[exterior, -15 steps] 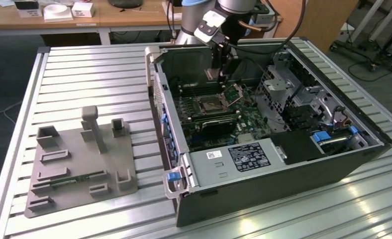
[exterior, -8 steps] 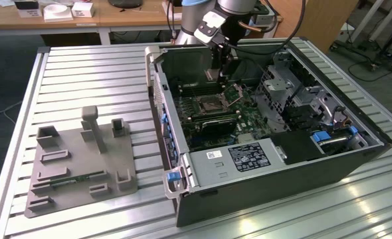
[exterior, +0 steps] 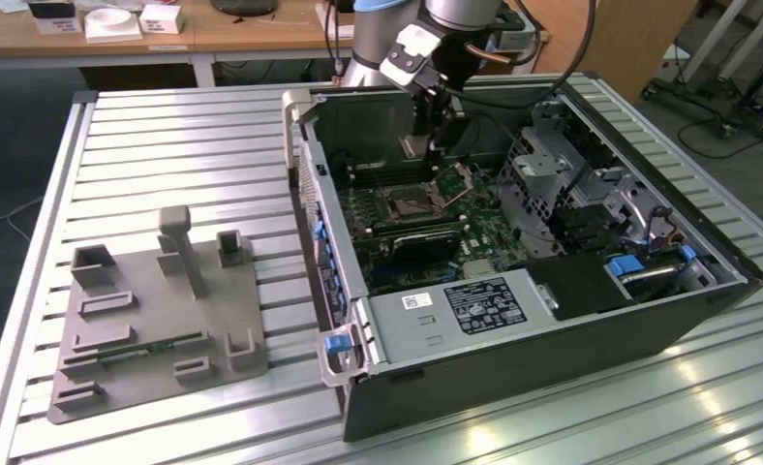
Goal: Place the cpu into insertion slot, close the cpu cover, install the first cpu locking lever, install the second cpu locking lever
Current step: 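Place the cpu into insertion slot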
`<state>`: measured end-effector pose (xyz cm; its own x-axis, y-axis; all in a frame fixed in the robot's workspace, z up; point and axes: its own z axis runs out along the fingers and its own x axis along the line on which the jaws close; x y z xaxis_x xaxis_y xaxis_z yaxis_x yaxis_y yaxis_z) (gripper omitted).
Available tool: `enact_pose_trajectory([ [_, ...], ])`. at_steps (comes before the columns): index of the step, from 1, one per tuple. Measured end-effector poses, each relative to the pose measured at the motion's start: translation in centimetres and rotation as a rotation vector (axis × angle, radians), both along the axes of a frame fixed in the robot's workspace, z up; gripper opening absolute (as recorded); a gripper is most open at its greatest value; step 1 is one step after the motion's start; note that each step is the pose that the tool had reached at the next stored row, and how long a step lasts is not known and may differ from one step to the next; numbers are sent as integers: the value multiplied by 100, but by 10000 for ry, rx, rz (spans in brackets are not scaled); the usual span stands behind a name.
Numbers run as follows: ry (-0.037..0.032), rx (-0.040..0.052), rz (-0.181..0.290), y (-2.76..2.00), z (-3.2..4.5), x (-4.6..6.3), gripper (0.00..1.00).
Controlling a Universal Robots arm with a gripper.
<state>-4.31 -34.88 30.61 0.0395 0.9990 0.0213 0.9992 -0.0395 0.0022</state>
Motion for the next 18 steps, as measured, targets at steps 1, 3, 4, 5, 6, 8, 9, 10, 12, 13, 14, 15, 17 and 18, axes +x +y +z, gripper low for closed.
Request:
enact_pose_trajectory([
  [1,0,0,-1,0,-3,3,54],
  [3,0,-1,-2,0,-9,6,54],
  [4,0,0,-2,0,-12,7,54],
  [5,-1,1,-2,0,-16,8,54],
  [6,-1,1,-1,0,-19,8,54],
  [8,-1,1,-1,0,-26,8,54],
  [9,-1,1,-1,0,-30,8,54],
  [10,-1,1,-1,0,-35,8,54],
  [12,-1,1,-1,0,-44,9,54],
  [13,-1,1,0,0,-49,9,54],
  [14,0,0,0,0,-52,9,54],
  [15,0,0,-1,0,-57,9,54],
  [17,0,1,-1,0,-65,9,54],
  [18,0,1,0,0,-69,9,54],
])
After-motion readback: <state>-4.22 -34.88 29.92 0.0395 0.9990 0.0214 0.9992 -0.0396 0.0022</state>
